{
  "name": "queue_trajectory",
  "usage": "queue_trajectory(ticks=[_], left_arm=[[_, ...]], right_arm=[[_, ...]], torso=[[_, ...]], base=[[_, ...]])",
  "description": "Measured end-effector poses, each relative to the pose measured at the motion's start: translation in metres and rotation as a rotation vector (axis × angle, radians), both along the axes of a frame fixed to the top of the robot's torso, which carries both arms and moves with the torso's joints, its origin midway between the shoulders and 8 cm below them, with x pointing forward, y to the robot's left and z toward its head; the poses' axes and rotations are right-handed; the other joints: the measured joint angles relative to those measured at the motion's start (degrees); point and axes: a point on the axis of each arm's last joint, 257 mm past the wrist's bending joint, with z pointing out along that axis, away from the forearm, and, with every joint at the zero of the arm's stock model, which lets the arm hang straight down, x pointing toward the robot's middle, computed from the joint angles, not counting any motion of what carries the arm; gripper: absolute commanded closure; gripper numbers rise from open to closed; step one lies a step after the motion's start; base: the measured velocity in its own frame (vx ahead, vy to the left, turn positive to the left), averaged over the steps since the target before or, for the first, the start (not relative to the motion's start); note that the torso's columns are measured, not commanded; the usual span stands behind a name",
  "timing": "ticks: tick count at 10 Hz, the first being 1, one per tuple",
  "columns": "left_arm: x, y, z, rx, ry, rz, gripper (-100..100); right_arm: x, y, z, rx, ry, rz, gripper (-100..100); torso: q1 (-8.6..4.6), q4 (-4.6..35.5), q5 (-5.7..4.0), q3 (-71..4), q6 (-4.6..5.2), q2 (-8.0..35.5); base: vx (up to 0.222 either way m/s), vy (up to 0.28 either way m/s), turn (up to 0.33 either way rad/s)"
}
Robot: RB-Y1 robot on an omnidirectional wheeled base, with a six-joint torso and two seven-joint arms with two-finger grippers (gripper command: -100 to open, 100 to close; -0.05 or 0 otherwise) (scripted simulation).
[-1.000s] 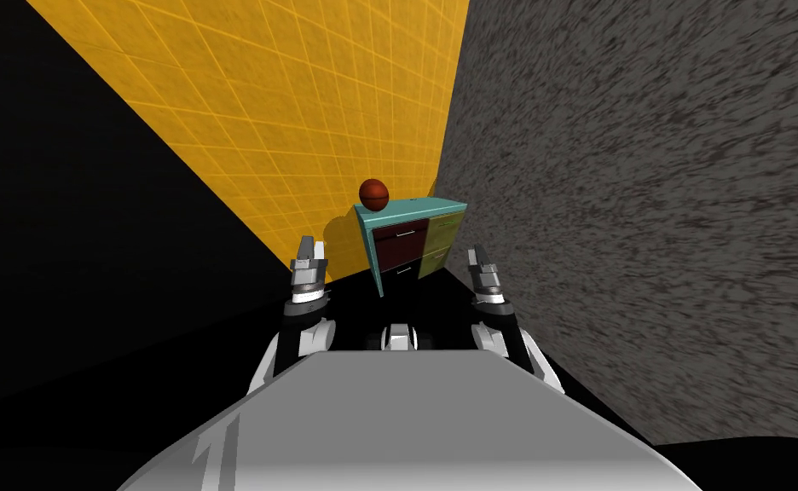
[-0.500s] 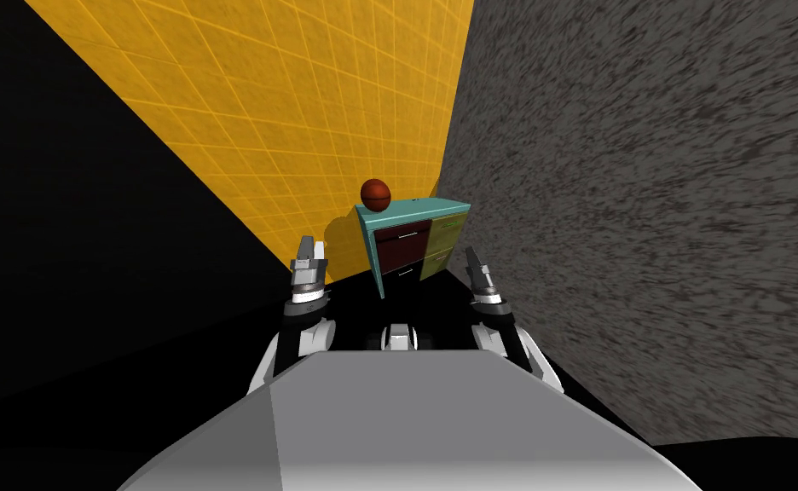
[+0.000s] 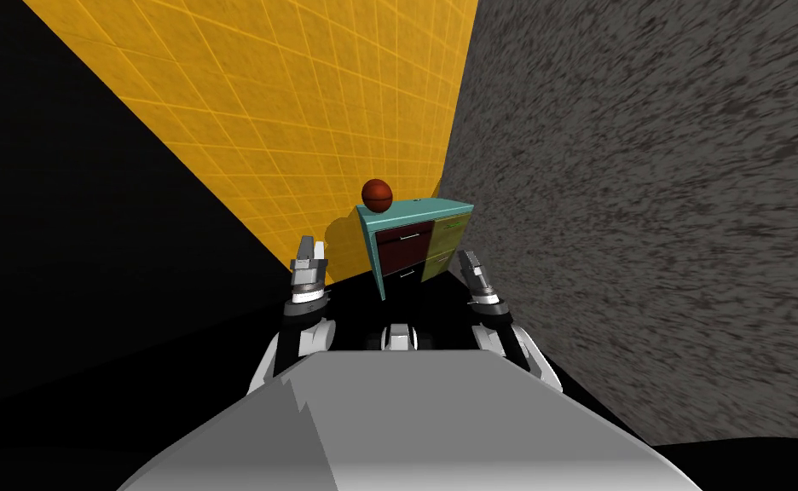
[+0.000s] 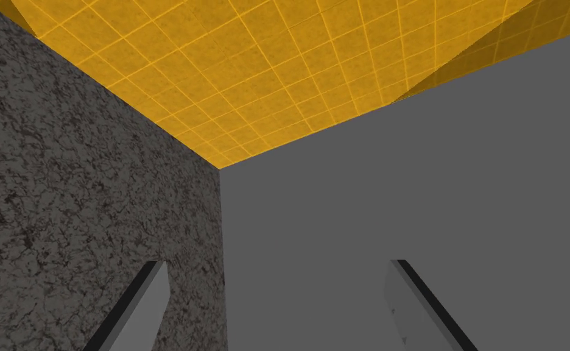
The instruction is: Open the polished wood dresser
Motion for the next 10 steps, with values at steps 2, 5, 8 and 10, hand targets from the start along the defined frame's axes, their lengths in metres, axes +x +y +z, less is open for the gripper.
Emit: queue_trajectory(ticks=[2, 5, 8, 10], left_arm=[[0.0, 0.0, 0.0, 0.0, 0.0, 0.0, 0], [0.0, 0.0, 0.0, 0.0, 0.0, 0.0, 0], [0.0, 0.0, 0.0, 0.0, 0.0, 0.0, 0], [0.0, 0.0, 0.0, 0.0, 0.0, 0.0, 0]], right_arm=[[0.002, 0.003, -0.006, -0.078, -0.002, -0.035, -100], [0.004, 0.006, -0.012, -0.174, -0.008, -0.082, -100], [0.006, 0.009, -0.019, -0.276, -0.016, -0.13, -100], [0.008, 0.012, -0.026, -0.351, -0.021, -0.162, -100]], torso=[[-0.02, 0.0, 0.0, 0.0, 0.0, 0.0], [0.0, 0.0, 0.0, 0.0, 0.0, 0.0], [-0.02, 0.0, 0.0, 0.1, 0.01, 0.1], [0.0, 0.0, 0.0, 0.0, 0.0, 0.0]], base=[[0.043, 0.011, 0.006], [0.057, 0.013, 0.027], [0.043, 0.016, 0.012], [0.035, 0.015, 0.01]])
